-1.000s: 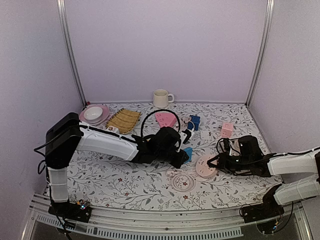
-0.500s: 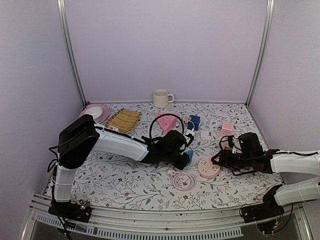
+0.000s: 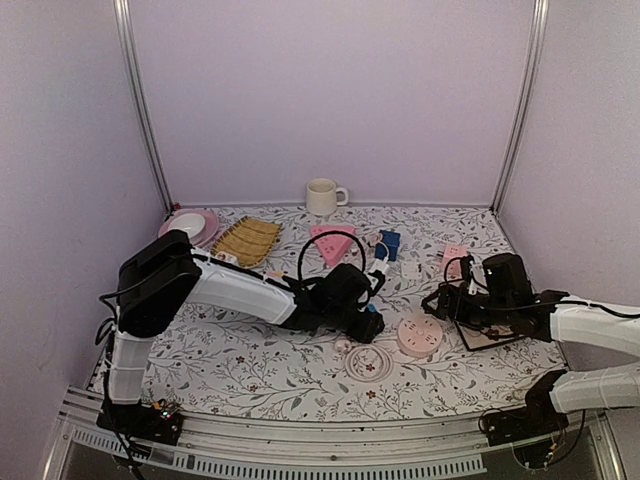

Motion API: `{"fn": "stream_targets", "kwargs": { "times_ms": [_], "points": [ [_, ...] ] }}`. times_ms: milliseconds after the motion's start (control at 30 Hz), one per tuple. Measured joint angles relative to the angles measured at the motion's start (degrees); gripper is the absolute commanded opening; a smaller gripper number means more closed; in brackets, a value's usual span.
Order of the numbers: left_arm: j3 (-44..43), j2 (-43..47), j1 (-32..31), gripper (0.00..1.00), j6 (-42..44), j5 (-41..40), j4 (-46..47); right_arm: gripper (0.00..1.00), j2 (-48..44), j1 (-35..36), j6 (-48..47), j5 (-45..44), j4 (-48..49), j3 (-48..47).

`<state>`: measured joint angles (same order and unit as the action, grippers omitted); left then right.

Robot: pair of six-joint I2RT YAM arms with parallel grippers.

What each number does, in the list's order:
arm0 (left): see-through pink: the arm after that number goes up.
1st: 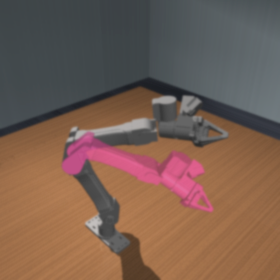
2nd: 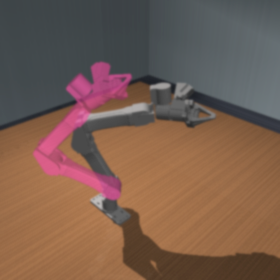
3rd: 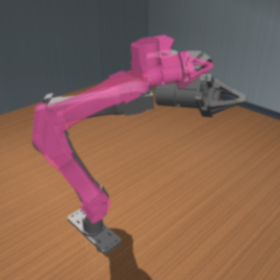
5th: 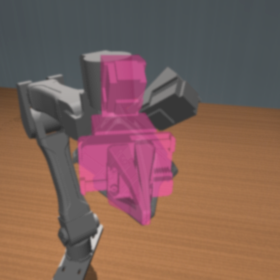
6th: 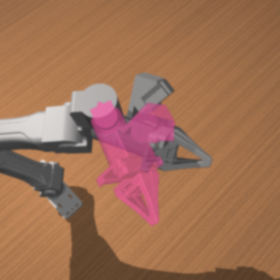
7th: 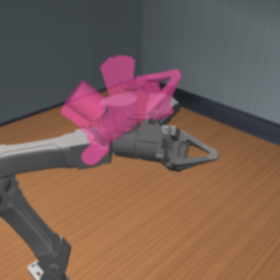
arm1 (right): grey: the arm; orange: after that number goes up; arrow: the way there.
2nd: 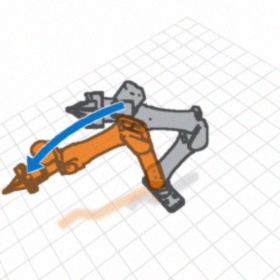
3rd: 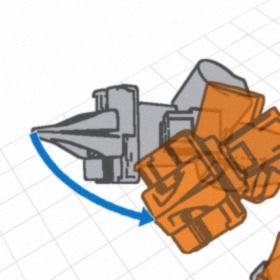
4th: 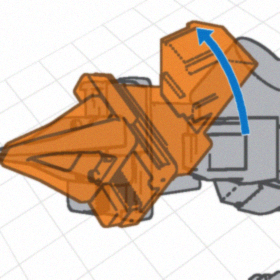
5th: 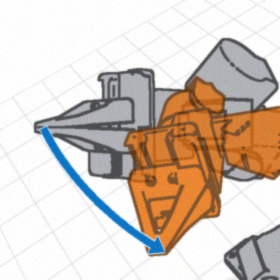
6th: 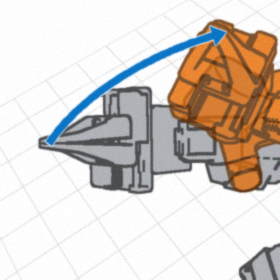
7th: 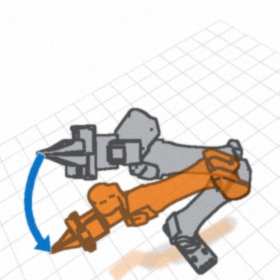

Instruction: Pull the plug off the socket

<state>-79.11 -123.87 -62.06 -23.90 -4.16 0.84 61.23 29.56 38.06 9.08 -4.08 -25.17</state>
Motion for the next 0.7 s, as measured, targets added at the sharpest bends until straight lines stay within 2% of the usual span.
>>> {"fn": "stream_targets", "kwargs": {
  "times_ms": [167, 300, 700],
  "points": [
    [1.99, 1.01, -0.02, 0.87, -0.13, -0.07, 0.24, 0.94, -1.03, 0.00, -0.57, -0.70, -1.14, -0.87],
    [4.92, 4.72, 0.00, 0.95, -0.11, -0.79, 0.26, 0.96, -1.11, 0.02, -1.05, -1.33, -1.55, -1.77],
    [14.34, 25.07, 0.00, 0.94, -0.90, -4.46, 0.92, 0.99, 0.94, 2.80, -2.62, -2.56, -0.98, -5.16]
  ]
}}
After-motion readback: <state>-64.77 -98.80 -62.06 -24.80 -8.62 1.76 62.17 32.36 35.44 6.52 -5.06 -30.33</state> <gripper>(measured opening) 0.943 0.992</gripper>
